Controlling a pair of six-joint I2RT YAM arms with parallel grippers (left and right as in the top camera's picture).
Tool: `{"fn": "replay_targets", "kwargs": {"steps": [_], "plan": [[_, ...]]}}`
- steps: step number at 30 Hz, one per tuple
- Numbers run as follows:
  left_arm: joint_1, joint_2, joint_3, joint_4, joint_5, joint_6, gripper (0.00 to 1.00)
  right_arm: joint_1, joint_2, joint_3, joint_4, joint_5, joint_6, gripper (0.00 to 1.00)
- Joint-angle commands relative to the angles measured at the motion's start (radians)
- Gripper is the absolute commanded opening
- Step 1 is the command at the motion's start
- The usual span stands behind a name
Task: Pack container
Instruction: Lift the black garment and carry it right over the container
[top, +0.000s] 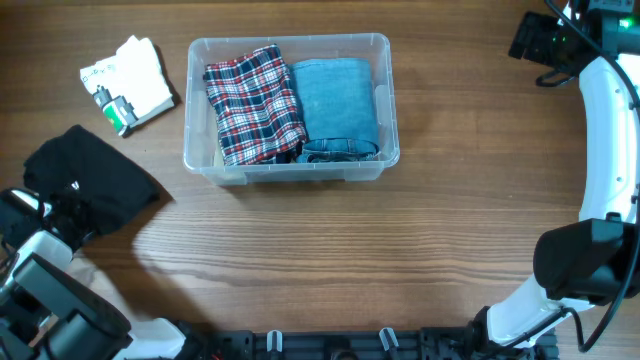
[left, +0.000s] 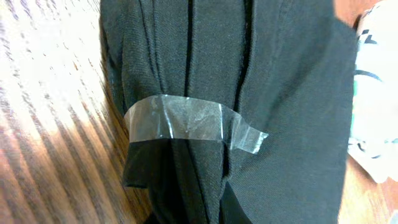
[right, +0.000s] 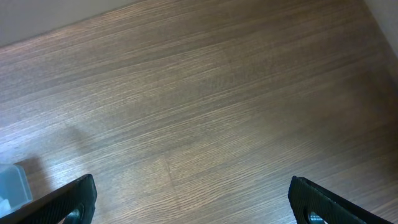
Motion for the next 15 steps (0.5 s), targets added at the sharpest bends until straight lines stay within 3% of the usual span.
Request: {"fn": "replay_targets", "kwargs": {"steps": [1,10,15], "plan": [[0.006,-0.065,0.014,0.005,-0.011,0.008,0.04,0.002,0.008,-0.001,0.003,0.018,-0.004,1.00],[0.006,-0.211,0.063,0.050,0.111,-0.031,0.04,0.002,0.008,-0.001,0.003,0.018,-0.004,1.00],[-0.021,-0.269,0.117,0.070,0.266,-0.053,0.04,0.002,0.008,-0.001,0.003,0.018,-0.004,1.00]]}}
